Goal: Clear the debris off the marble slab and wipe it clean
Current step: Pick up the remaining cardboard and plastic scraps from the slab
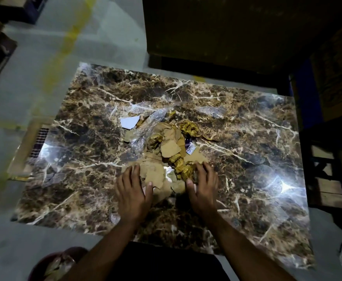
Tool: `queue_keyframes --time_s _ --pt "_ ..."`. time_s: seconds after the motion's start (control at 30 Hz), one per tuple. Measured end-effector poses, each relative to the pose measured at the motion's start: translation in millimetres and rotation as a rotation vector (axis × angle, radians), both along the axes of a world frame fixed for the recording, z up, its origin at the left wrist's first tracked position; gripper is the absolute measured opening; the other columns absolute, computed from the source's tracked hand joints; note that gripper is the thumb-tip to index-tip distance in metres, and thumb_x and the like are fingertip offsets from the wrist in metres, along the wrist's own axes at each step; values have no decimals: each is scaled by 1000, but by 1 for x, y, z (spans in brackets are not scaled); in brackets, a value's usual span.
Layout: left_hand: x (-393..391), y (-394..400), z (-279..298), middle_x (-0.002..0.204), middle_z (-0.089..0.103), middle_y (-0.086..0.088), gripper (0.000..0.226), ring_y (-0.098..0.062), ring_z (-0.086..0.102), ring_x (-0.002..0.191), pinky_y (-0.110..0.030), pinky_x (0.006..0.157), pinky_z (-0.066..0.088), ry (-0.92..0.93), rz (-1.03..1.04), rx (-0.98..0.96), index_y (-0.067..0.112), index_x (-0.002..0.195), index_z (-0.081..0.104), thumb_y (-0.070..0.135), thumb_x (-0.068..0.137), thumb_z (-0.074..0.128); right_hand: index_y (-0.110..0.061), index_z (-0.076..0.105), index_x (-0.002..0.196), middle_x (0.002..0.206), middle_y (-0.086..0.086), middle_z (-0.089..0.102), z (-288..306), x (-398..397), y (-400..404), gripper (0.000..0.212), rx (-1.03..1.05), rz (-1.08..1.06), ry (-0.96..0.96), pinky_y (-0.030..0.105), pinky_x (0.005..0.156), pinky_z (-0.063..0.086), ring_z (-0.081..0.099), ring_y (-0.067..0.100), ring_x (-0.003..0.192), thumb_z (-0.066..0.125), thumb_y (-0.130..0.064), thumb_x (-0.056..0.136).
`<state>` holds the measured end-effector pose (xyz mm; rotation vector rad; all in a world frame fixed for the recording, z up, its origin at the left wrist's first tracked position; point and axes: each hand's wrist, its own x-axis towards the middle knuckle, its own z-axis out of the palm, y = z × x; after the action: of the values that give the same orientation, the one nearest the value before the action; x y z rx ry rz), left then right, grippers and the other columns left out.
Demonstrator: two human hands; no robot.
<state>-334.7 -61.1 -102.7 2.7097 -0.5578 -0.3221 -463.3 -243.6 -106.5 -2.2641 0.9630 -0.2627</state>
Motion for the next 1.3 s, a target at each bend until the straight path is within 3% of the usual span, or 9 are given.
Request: queue_keyframes --time_s 0.07,0.17,0.3,0.5,0.73,0.87,1.03,1.2,1.3 --pt "1 2 4 148 39 -14 67 -36 33 135 -56 113 25 -41 -23 -33 17 148 39 56 93 36 -25 43 150 159 8 29 3 -4 9 59 -23 -42 -53 57 116 25 29 27 145 36 -54 99" --pt "16 9 3 164 21 -7 69 -29 17 151 -50 122 14 -48 -49 -92 20 155 30 52 95 39 -25 45 150 162 8 25 4 -4 2 60 -39 -93 -105 54 115 28 26 29 147 38 -54 98" --pt "10 7 -12 169 5 -3 71 -23 4 155 -52 124 13 42 -250 -34 22 161 12 58 101 23 -30 39 155 168 4 20 -5 2 8 61 -95 111 -9 56 122 13 11 24 156 35 -54 99" --pt "-31 -3 -14 165 23 -12 64 -28 18 153 -48 123 20 31 -171 -221 8 151 37 44 100 46 -31 46 148 165 0 31 -10 -1 39 53 -114 157 -94 58 119 21 26 31 151 45 -51 99" --pt "-29 -35 -2 158 36 -10 69 -28 32 143 -55 114 30 90 -27 -445 11 156 24 42 97 41 -22 37 155 154 1 46 -2 27 36 61 -29 181 -92 48 114 30 42 21 139 40 -49 100" --pt "-22 -44 -5 149 49 -4 61 -24 41 136 -50 112 32 63 27 -434 20 153 36 52 102 26 -15 50 148 147 6 45 -3 36 50 50 100 138 -259 51 107 41 45 24 135 41 -37 103" --pt "-16 -47 -12 136 59 -1 51 -23 52 126 -38 108 31 37 27 -470 25 142 52 49 103 30 -12 62 132 158 9 36 -7 47 66 40 168 53 -334 38 114 33 36 23 145 44 -34 104" --pt "-20 -59 -7 121 60 -2 47 -21 54 115 -39 96 43 137 197 -701 21 127 66 47 98 40 -11 67 116 121 -5 63 6 58 69 40 210 -60 -429 41 98 42 54 14 117 43 -39 99" --pt "-26 -64 2 118 59 -6 37 -21 59 111 -40 94 50 214 264 -891 19 113 69 38 91 47 -15 66 118 115 -3 67 10 62 71 40 336 -197 -453 38 92 50 61 18 109 44 -41 97"
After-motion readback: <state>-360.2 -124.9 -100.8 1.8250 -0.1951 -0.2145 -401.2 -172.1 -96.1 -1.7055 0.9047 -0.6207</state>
